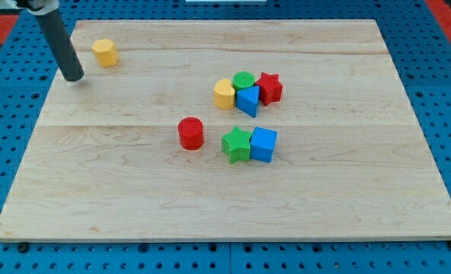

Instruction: Push the yellow hexagon to the top left

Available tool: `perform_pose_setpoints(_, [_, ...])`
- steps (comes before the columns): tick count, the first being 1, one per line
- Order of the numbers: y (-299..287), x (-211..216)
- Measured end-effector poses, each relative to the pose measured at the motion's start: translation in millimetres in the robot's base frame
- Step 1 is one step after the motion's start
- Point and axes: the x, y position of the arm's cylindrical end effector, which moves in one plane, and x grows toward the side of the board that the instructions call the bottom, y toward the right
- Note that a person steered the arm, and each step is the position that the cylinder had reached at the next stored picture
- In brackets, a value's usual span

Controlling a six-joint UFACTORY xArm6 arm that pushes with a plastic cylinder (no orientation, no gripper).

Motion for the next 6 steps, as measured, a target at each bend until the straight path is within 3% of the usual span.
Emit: perform_pose_setpoints(6, [44.3,-64.4])
